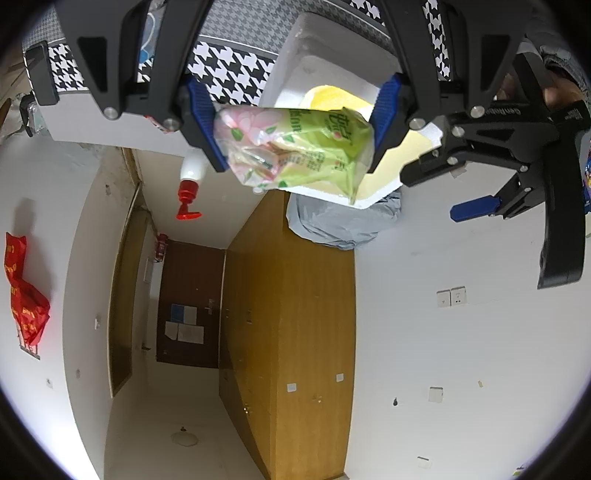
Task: Organize soft objects
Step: 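Open the left tool over the box while the right tool drops the snack bag inside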
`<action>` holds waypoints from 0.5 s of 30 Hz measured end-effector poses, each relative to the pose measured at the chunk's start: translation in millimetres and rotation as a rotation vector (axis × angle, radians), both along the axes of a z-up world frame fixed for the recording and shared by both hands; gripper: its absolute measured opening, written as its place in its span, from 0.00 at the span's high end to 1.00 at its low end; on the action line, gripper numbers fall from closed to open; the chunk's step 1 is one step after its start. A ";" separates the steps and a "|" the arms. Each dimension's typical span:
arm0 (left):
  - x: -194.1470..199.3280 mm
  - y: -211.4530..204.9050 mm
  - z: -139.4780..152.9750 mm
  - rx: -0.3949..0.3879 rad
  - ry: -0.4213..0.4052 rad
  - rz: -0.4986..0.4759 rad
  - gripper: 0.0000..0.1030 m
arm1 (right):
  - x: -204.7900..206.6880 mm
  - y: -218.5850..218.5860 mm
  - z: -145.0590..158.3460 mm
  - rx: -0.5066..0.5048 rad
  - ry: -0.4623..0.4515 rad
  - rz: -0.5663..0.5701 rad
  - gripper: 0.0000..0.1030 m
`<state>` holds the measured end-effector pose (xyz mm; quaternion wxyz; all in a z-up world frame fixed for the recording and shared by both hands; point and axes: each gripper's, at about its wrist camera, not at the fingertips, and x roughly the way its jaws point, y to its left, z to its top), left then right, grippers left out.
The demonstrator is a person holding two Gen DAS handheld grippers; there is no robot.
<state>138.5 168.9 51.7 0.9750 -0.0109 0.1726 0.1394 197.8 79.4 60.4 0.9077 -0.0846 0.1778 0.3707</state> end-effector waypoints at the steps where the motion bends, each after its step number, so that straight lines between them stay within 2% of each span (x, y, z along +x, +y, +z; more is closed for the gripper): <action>1: -2.3 1.3 1.2 0.009 -0.010 0.013 0.06 | -0.2 1.3 0.1 0.000 -0.001 0.005 0.27; 6: -11.1 5.9 5.3 0.044 -0.030 0.073 0.06 | 3.2 11.4 -0.9 0.002 0.009 0.001 0.27; 9: -16.2 9.0 9.0 0.036 -0.039 0.063 0.03 | 5.1 20.2 -0.3 -0.002 0.017 0.015 0.27; 12: -23.9 14.5 11.7 0.046 -0.064 0.119 0.01 | 4.4 29.5 0.8 -0.019 0.006 0.027 0.27; 15: -30.0 21.2 13.3 0.034 -0.076 0.131 0.01 | 5.2 36.9 -0.1 -0.022 0.016 0.049 0.27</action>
